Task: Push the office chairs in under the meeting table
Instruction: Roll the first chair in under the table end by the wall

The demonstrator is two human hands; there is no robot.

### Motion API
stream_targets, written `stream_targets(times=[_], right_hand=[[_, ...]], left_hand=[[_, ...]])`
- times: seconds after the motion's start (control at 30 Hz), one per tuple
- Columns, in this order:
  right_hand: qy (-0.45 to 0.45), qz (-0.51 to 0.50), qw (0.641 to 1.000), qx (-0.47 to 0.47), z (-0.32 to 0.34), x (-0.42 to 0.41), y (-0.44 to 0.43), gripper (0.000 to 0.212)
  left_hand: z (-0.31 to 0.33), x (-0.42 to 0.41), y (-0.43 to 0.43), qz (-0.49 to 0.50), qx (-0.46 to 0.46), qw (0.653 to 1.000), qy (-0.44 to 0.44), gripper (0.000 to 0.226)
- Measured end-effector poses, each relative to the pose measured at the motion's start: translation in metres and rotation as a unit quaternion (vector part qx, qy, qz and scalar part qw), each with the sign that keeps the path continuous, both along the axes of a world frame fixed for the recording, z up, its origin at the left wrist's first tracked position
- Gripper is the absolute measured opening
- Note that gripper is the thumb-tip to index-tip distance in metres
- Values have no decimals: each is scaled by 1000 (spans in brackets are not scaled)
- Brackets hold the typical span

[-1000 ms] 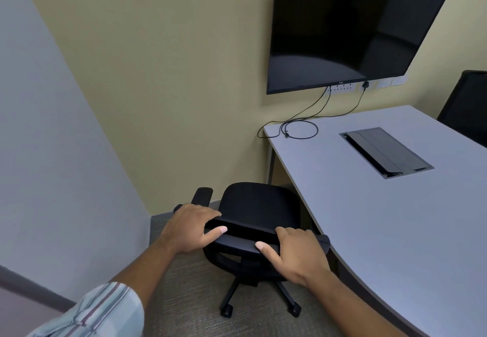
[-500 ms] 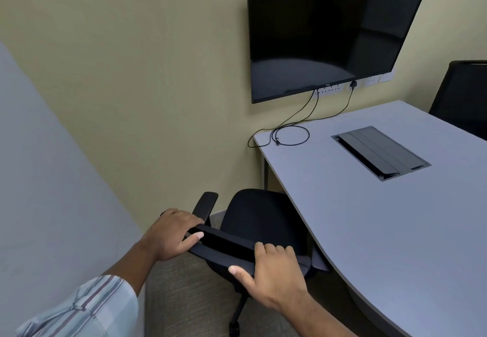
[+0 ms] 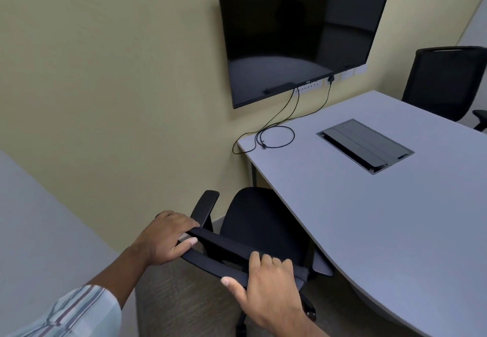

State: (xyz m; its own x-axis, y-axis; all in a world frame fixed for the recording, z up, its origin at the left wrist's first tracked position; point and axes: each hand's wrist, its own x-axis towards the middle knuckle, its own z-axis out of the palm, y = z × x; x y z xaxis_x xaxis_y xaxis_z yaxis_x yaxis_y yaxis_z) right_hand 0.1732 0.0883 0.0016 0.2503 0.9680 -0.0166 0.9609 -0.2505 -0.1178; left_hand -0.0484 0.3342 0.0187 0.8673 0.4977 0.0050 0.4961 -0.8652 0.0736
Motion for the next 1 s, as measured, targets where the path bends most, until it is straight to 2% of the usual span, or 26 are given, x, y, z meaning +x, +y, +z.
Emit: stream_targets(times=[0.3,0.47,0.5,0.73,0.9,1.0], right_hand=[[-15,-125,992,14,-4,-56,58,108],[-25,-162,986,6,3,-53,87,114],[-26,-193,981,-4,-1,-58,105,112],[-17,-249,968,-11,2,-59,119,93],[-63,-294,951,72,1,-46,141,96],[-72,-316,942,86,0,-38,153,94]], left_hand=[[4,7,95,-107,-4,994,-5,53],[10,35,135,-144,-6,989,-26,57],[7,41,157,-163,-3,986,-30,56],[-2,62,178,-202,-7,979,-23,55],[2,92,201,-236,-12,972,-11,59],[0,110,217,-247,-10,969,-16,59]])
